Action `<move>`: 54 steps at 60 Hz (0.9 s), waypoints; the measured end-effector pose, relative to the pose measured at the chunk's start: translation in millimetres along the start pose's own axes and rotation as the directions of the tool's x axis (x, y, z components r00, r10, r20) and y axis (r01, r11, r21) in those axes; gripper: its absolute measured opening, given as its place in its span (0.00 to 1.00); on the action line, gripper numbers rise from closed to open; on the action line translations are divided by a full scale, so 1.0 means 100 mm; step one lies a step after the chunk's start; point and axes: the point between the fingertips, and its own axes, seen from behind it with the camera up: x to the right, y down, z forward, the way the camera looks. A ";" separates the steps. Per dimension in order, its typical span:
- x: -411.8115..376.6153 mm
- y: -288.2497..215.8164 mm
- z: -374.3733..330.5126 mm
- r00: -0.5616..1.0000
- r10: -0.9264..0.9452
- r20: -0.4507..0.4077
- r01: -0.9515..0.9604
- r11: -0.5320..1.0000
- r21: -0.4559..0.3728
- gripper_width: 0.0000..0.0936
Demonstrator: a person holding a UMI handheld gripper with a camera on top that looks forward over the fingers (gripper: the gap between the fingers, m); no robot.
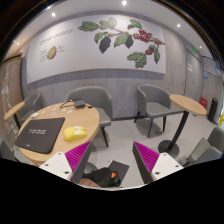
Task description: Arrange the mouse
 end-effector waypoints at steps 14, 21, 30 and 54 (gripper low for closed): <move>-0.81 0.01 0.09 0.986 -0.027 0.166 0.030 0.999 -0.017 0.92; -1.28 0.11 0.34 0.972 -0.020 0.233 0.031 0.999 -0.044 0.92; -1.63 0.23 0.60 0.963 -0.032 0.269 0.052 0.996 -0.067 0.92; -1.88 -0.05 1.48 0.981 -0.101 0.166 0.116 0.990 -0.083 0.87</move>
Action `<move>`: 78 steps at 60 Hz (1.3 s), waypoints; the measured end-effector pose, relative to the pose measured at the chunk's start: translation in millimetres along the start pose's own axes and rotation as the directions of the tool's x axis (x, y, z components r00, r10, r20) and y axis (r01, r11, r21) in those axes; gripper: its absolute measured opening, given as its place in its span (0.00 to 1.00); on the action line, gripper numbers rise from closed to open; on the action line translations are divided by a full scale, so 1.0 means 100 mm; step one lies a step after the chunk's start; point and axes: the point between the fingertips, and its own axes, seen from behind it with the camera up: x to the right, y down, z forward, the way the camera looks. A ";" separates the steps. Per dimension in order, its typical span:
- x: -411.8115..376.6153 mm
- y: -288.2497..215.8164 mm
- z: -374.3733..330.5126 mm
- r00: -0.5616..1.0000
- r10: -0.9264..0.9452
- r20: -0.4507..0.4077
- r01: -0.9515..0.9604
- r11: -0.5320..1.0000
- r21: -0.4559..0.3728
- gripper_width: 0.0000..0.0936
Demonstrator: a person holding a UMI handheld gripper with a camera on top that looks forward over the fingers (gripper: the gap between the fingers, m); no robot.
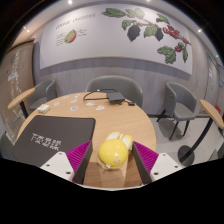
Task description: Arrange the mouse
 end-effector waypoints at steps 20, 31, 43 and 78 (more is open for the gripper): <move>0.11 -0.09 -0.02 0.995 0.095 -0.034 -0.092 0.992 0.087 0.39; -0.56 -1.06 -0.91 0.999 0.048 0.007 -0.047 0.946 0.321 0.39; -1.79 -0.90 -0.71 0.993 0.000 0.114 -0.031 0.964 0.263 0.39; -2.11 0.01 -0.29 0.969 -0.033 0.244 0.040 0.999 -0.023 0.89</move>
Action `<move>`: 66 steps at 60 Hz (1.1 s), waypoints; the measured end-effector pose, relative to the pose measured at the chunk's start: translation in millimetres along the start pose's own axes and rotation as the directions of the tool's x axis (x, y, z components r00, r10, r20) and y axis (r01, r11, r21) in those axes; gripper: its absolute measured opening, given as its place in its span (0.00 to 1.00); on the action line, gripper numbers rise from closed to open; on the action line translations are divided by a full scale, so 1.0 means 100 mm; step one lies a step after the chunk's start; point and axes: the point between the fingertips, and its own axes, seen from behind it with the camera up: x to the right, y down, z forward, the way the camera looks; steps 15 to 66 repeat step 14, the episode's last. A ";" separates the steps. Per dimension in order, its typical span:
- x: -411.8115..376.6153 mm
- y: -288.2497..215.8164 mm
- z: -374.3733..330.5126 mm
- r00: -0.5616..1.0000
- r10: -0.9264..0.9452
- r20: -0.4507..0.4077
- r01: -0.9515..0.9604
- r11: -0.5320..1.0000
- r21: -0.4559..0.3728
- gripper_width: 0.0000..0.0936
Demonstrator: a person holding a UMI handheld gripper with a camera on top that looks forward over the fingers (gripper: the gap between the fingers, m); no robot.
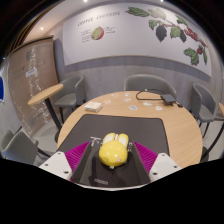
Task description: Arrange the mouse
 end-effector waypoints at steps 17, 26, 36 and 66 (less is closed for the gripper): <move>0.30 0.16 -0.82 0.996 -0.063 0.071 0.064 0.998 -0.012 0.93; 0.30 0.16 -0.82 0.996 -0.063 0.071 0.064 0.998 -0.012 0.93; 0.30 0.16 -0.82 0.996 -0.063 0.071 0.064 0.998 -0.012 0.93; 0.30 0.16 -0.82 0.996 -0.063 0.071 0.064 0.998 -0.012 0.93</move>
